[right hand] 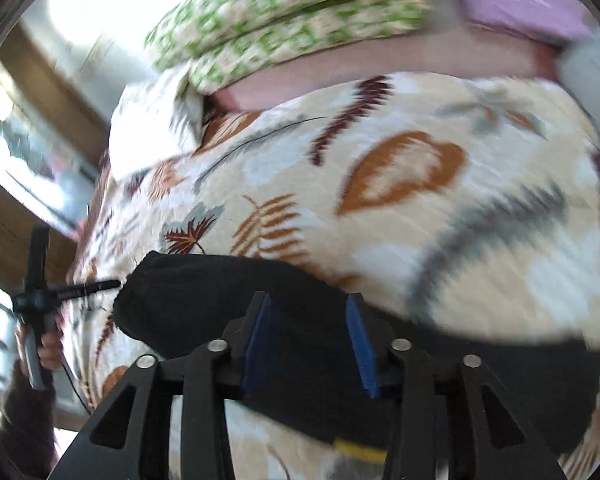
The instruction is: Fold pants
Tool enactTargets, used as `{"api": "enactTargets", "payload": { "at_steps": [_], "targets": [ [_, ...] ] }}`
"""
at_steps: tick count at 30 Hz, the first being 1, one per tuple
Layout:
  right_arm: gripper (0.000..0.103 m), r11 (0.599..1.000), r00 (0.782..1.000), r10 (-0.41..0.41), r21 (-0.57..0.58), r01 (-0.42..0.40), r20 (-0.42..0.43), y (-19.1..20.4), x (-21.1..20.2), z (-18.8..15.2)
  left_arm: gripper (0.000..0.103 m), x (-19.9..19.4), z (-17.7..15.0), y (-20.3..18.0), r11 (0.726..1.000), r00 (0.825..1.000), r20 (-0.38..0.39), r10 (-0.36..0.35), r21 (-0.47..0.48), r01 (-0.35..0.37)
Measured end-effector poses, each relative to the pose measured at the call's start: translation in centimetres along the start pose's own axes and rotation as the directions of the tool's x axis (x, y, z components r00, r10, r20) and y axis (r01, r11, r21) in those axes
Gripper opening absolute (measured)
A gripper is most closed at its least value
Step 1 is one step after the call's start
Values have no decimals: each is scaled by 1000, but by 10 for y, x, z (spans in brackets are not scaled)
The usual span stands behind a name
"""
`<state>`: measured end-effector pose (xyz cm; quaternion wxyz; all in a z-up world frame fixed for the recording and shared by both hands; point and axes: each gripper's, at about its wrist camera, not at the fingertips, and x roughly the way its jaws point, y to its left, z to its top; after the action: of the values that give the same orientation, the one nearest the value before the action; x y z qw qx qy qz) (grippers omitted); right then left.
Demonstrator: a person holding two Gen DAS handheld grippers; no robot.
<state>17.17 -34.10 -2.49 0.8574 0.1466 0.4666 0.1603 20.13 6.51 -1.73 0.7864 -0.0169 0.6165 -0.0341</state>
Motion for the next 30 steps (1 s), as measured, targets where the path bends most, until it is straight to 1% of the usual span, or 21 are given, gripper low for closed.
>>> {"api": "enactTargets", "payload": {
  "at_steps": [1, 2, 3, 4, 6, 8, 10, 11, 13, 14, 15, 16, 17, 19, 22, 24, 25, 27, 28, 29, 30],
  "targets": [
    [47, 999, 1000, -7, 31, 7, 6, -8, -10, -7, 31, 5, -6, -4, 999, 999, -17, 44, 13, -44],
    [47, 998, 1000, -24, 61, 23, 12, -15, -22, -16, 31, 9, -9, -5, 998, 998, -27, 58, 12, -58],
    [47, 996, 999, -34, 81, 32, 17, -23, -32, -23, 33, 10, -11, -5, 997, 997, -32, 71, 7, -71],
    [47, 995, 999, -39, 95, 36, 23, -28, -41, -29, 36, 11, -13, -5, 995, 995, -32, 99, -7, -99],
    [47, 991, 997, -55, 126, 49, 49, -40, -67, -43, 37, 11, -15, -4, 993, 993, -38, 112, -34, -113],
    [47, 985, 995, -51, 171, 36, 81, -57, -93, -57, 37, 1, -22, -6, 992, 994, -32, 109, -63, -110],
    [48, 978, 992, -59, 208, 35, 111, -71, -114, -68, 37, -18, -31, -21, 993, 993, 1, 114, -38, -114],
    [50, 973, 989, -69, 229, 38, 128, -83, -129, -74, 37, -27, -36, -32, 995, 995, 14, 98, -27, -98],
    [59, 963, 985, -94, 263, 53, 145, -103, -146, -82, 37, -46, -48, -59, 1000, 999, 33, 15, -6, -15],
    [59, 957, 984, -107, 285, 62, 144, -115, -151, -85, 37, -52, -55, -78, 999, 999, 31, -36, 11, 36],
    [59, 951, 984, -112, 302, 65, 140, -125, -154, -88, 37, -55, -60, -97, 997, 997, 20, -73, 25, 73],
    [59, 945, 985, -110, 322, 63, 131, -137, -154, -90, 37, -54, -63, -125, 992, 993, -5, -122, 42, 122],
    [59, 940, 987, -104, 337, 57, 122, -145, -153, -92, 37, -52, -67, -143, 985, 986, -26, -162, 49, 163],
    [59, 931, 991, -86, 364, 43, 102, -157, -147, -94, 37, -41, -78, -195, 966, 966, -88, -241, 71, 248],
    [59, 916, 995, -35, 401, -6, 95, -173, -135, -93, 37, -20, -90, -258, 944, 936, -180, -303, 79, 321],
    [59, 916, 996, -26, 401, -12, 88, -176, -129, -92, 37, -4, -96, -292, 932, 913, -230, -336, 55, 357],
    [59, 917, 996, -23, 400, -12, 84, -178, -126, -90, 37, 3, -99, -309, 927, 902, -247, -356, 34, 375],
    [59, 920, 997, -21, 393, -10, 75, -183, -122, -88, 37, 16, -101, -328, 915, 881, -262, -394, -23, 402],
    [59, 921, 997, -21, 389, -9, 73, -186, -120, -86, 37, 22, -102, -338, 899, 859, -268, -436, -75, 432],
    [59, 923, 997, -20, 385, -8, 70, -189, -119, -86, 37, 26, -105, -344, 884, 842, -268, -468, -120, 452],
    [59, 924, 998, -20, 382, -6, 66, -191, -117, -85, 37, 33, -105, -349, 862, 821, -263, -507, -180, 474]
  ]
}}
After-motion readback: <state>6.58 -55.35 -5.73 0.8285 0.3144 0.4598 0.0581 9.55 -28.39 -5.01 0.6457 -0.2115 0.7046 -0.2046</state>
